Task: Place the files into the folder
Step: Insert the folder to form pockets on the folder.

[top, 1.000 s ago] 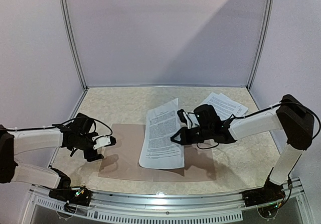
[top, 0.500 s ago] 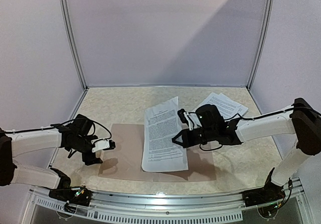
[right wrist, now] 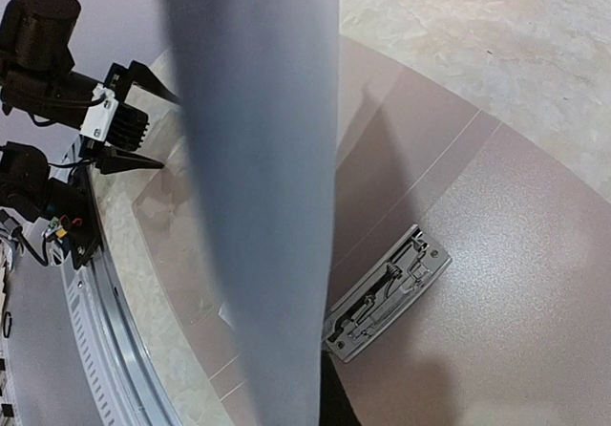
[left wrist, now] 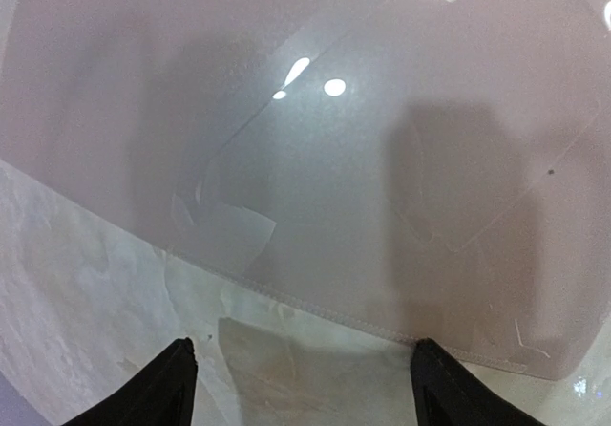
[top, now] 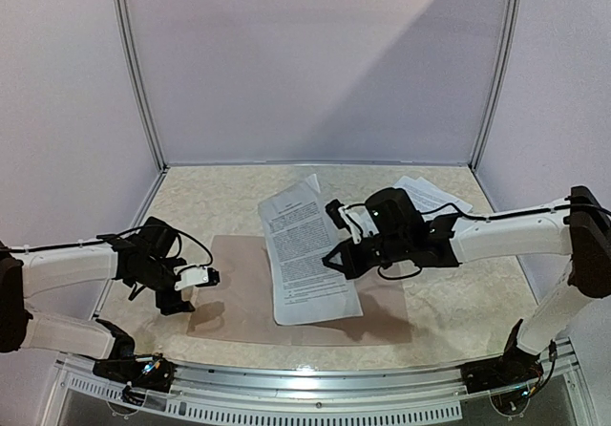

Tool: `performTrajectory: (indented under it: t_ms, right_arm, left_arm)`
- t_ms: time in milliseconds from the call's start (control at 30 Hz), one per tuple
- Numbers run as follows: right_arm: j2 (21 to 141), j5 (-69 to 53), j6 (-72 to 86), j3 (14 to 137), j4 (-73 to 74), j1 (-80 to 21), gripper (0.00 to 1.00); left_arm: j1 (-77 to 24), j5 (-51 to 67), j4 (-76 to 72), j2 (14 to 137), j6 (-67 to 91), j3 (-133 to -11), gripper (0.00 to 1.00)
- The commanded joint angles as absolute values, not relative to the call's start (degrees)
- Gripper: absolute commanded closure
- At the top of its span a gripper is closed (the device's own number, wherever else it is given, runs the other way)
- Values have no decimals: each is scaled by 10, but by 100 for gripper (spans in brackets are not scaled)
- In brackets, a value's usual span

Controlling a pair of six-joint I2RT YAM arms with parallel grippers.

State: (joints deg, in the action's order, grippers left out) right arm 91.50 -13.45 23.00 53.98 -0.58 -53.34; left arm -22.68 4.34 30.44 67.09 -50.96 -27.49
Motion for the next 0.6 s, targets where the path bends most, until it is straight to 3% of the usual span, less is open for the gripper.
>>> performTrajectory:
  t_ms: [0, 567]
  right_arm:
    - [941, -137, 204, 568, 37, -543, 100]
    - [1009, -185, 248, 562, -93, -543, 100]
  left_arm:
    - [-235, 47, 327, 675, -516, -274, 21]
    - [-237, 58, 312, 699, -518, -271, 21]
